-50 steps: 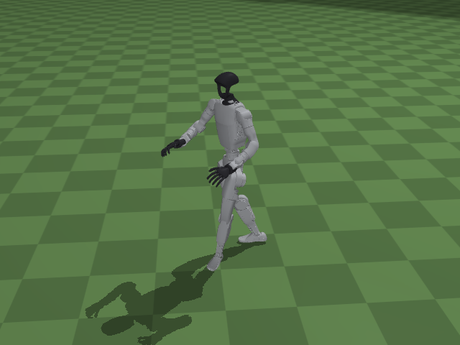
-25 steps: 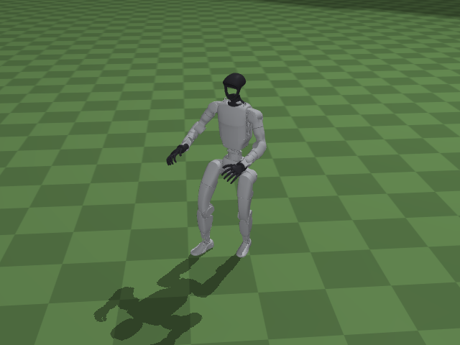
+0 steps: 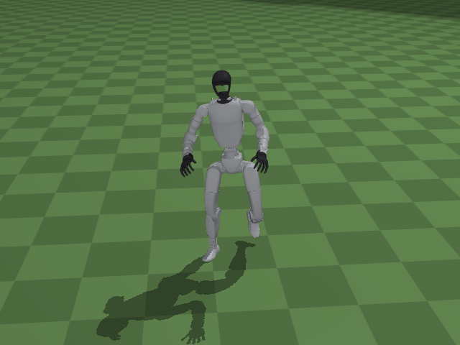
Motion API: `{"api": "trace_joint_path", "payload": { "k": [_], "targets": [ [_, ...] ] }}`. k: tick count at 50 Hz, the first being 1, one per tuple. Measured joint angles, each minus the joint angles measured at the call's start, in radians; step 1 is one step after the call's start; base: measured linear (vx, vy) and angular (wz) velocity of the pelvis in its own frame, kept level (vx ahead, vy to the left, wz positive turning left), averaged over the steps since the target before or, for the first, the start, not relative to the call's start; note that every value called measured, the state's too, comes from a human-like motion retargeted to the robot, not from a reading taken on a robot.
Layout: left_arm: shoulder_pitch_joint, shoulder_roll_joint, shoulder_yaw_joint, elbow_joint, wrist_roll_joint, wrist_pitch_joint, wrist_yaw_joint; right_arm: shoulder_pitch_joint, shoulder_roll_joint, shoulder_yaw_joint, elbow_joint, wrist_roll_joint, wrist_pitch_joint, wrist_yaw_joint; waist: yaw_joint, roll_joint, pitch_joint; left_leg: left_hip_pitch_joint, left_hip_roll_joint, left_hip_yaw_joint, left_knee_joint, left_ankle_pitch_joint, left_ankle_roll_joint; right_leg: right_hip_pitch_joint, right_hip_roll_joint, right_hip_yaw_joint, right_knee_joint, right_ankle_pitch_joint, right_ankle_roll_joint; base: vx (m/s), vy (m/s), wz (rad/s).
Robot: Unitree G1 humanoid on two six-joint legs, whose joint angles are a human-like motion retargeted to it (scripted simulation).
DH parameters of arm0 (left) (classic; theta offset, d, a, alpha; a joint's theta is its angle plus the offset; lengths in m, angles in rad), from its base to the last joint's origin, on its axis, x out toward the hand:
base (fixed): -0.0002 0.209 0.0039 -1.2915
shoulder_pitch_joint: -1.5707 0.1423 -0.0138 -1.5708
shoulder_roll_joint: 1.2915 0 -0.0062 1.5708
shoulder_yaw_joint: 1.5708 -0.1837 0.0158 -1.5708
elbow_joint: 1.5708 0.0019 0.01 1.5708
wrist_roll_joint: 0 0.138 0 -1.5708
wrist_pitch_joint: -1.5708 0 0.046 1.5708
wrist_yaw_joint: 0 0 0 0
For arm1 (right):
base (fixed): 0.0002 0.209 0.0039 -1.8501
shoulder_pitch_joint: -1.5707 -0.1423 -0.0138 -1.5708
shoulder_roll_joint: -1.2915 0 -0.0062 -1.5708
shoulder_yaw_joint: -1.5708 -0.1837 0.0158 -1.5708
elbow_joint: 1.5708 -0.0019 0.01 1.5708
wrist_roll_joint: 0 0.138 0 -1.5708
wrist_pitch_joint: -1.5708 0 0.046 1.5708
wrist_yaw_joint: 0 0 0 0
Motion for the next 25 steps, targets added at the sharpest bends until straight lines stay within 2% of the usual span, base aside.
{"api": "trace_joint_path", "payload": {
  "k": [2,4,8,12,15,18,22,25],
  "targets": [
    [-0.003,0.0,0.003,0.003,-0.009,0.0,-0.008,-0.007,-0.009,-0.003,0.004,0.006,0.008,-0.01,0.032,-0.011,0.005,-0.039,0.02,0.071,0.014,-0.083,0.022,0.046,-0.001,-0.003,-0.025,-0.012,-0.014,0.5,-0.16,0.2],
    [-0.021,-0.001,0.002,0.009,-0.02,0.002,-0.014,-0.025,-0.019,-0.004,0.009,0.017,0.018,-0.021,0.072,-0.02,0.029,-0.066,0.006,0.116,-0.034,-0.141,0.013,0.101,0.002,0.003,-0.065,-0.016,-0.025,0.49,-0.12,-0.09],
    [-0.043,0.006,-0.011,0.016,-0.03,0.004,-0.016,-0.05,-0.025,0.012,0.01,0.036,0.024,-0.041,0.148,-0.035,0.065,-0.107,-0.033,0.199,-0.268,-0.177,-0.007,0.164,0.004,0.011,-0.064,-0.043,-0.034,0.47,-0.08,-0.25],
    [-0.058,0.008,-0.013,0.02,-0.023,0.003,-0.021,-0.078,-0.015,0.032,0.013,0.03,0.023,-0.043,0.199,-0.035,0.077,-0.111,-0.037,0.334,-0.649,-0.11,0.005,0.19,0.024,0.008,-0.03,-0.075,-0.02,0.47,-0.03,-0.24],
    [-0.059,0.005,-0.002,0.014,-0.027,0.007,-0.017,-0.097,-0.003,0.042,0.02,0.022,0.027,-0.04,0.233,-0.022,0.088,-0.081,-0.063,0.388,-1.002,-0.018,-0.065,0.243,0.058,0.02,-0.054,-0.083,-0.011,0.51,0.03,-0.45],
    [-0.051,0.0,0.018,0.012,-0.026,0.008,-0.01,-0.109,0.016,0.053,0.032,0.023,0.023,-0.039,0.254,-0.023,0.09,-0.069,-0.069,0.384,-1.177,0.027,-0.13,0.296,0.073,0.04,-0.072,-0.089,-0.011,0.57,0.08,-0.5],
    [-0.042,0.005,0.044,0.013,-0.031,0.02,-0.008,-0.107,0.048,0.057,0.045,0.025,0.029,-0.032,0.259,-0.044,0.077,-0.034,-0.05,0.404,-1.173,0.088,-0.103,0.337,0.071,0.064,-0.034,-0.075,-0.032,0.62,0.14,-0.3],
    [-0.027,0.016,0.05,0.026,-0.011,0.013,-0.02,-0.076,0.082,0.065,0.059,0.034,0.011,-0.031,0.23,-0.06,0.044,-0.039,-0.006,0.39,-1.024,0.042,-0.07,0.34,0.062,0.064,0.067,-0.027,-0.048,0.68,0.2,0.14]
  ]
}}
